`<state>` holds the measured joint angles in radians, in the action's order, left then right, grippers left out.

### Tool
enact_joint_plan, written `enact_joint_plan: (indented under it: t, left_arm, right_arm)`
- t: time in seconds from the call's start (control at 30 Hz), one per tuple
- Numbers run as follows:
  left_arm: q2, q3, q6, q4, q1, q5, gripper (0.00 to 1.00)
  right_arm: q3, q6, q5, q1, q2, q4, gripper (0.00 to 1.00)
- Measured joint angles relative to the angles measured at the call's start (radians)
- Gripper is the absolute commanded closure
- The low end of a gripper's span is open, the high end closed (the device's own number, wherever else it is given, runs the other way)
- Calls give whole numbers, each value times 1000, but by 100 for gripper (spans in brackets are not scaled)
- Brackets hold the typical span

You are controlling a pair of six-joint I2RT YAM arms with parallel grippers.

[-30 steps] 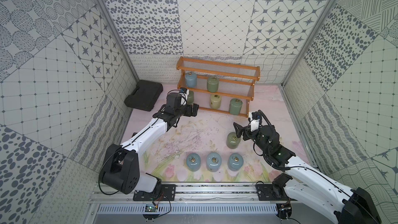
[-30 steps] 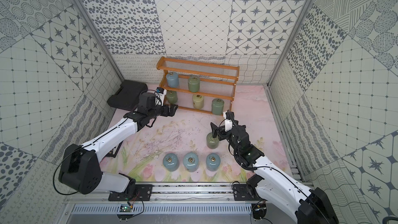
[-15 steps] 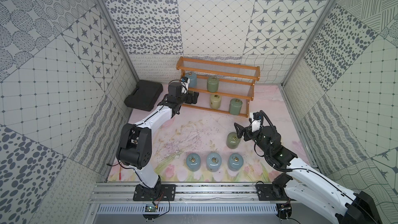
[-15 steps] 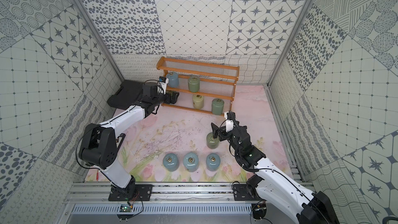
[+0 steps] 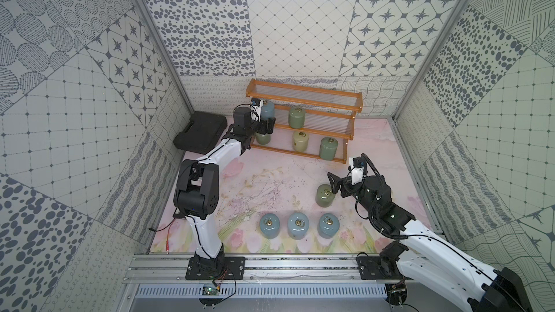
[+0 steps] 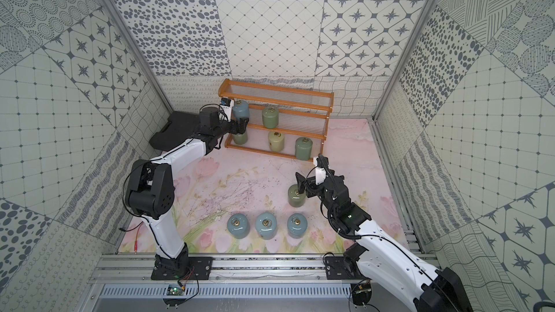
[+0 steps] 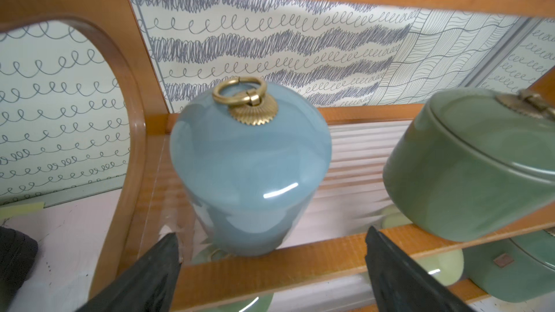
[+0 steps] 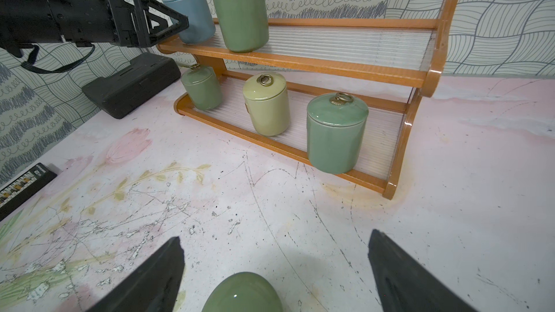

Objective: Remove the tea canisters from the shelf
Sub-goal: Pick up the tea canister from the shelf.

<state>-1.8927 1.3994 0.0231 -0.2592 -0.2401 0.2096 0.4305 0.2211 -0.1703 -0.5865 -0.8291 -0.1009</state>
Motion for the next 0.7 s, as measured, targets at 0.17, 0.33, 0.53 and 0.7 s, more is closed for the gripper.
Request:
enact_joint_plan:
  t: [0.17, 0.33, 0.53, 0.7]
  left_arm:
    - [-43, 47, -6, -24, 7, 16, 0]
    - [-90, 99, -8, -40, 11, 26, 0]
    - [-155, 178, -18, -41, 11, 45, 0]
    - [-195, 241, -26, -45, 11, 54, 0]
  right_arm:
    - [0, 3, -10, 0, 0, 0, 1]
    - [2, 8, -18, 5, -2, 1, 1]
    - [18, 8, -23, 6, -19, 3, 0]
    - [18, 8, -31, 6, -25, 5, 1]
